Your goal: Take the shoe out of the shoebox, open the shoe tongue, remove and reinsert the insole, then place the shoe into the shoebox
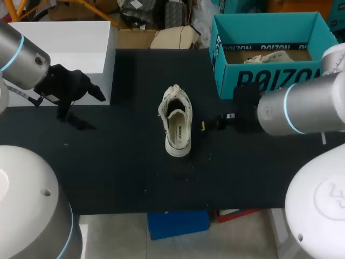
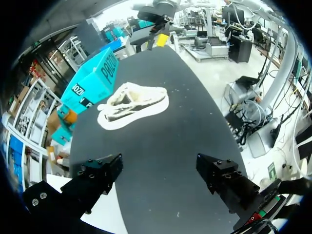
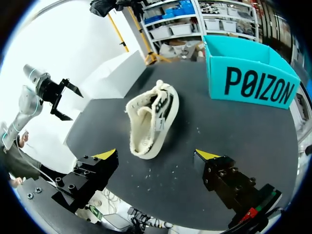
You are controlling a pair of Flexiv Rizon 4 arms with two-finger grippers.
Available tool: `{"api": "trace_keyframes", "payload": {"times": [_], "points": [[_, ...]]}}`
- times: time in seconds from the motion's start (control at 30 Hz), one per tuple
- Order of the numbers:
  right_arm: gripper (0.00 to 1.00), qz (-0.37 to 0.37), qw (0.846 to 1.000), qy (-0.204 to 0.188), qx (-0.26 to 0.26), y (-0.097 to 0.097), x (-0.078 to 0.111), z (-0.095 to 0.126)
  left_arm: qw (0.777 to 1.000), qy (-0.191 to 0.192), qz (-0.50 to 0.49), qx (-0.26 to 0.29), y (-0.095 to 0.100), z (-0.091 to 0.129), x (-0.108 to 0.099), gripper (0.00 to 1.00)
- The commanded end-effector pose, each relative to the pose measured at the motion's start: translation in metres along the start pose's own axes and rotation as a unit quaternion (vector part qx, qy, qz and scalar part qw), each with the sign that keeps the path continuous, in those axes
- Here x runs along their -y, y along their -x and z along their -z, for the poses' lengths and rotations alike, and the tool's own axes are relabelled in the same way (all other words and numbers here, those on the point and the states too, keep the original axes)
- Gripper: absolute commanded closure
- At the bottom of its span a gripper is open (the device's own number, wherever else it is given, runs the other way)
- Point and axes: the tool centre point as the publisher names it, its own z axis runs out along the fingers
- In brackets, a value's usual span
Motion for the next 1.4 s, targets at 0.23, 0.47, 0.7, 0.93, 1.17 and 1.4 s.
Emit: {"api": "trace_keyframes", "payload": {"times": [0.23,0.47,0.7,0.93,1.17,1.4], "points": [[0.00,0.016,0.992,-0.122,0.023,-0.018,-0.017,-0.021,1.000,0.001,-0.001,0.001,-0.001,-0.001,0.000,0.00],[0.00,0.016,0.992,-0.122,0.023,-0.018,-0.017,-0.021,1.000,0.001,-0.001,0.001,-0.001,-0.001,0.000,0.00],[0.00,0.013,0.991,-0.126,0.030,-0.022,-0.018,-0.026,1.000,0.001,-0.001,0.001,-0.001,-0.001,0.000,0.00],[0.00,0.006,0.991,-0.123,0.055,-0.032,-0.040,-0.043,1.000,0.001,-0.001,0.001,-0.001,-0.001,0.000,0.00],[0.25,-0.003,0.988,-0.129,0.084,-0.029,-0.055,-0.061,1.000,0.001,-0.001,0.001,-0.001,-0.001,0.000,0.00],[0.50,-0.005,0.986,-0.132,0.103,-0.022,-0.062,-0.077,1.000,0.001,-0.001,0.001,-0.001,-0.001,0.000,0.00]]}}
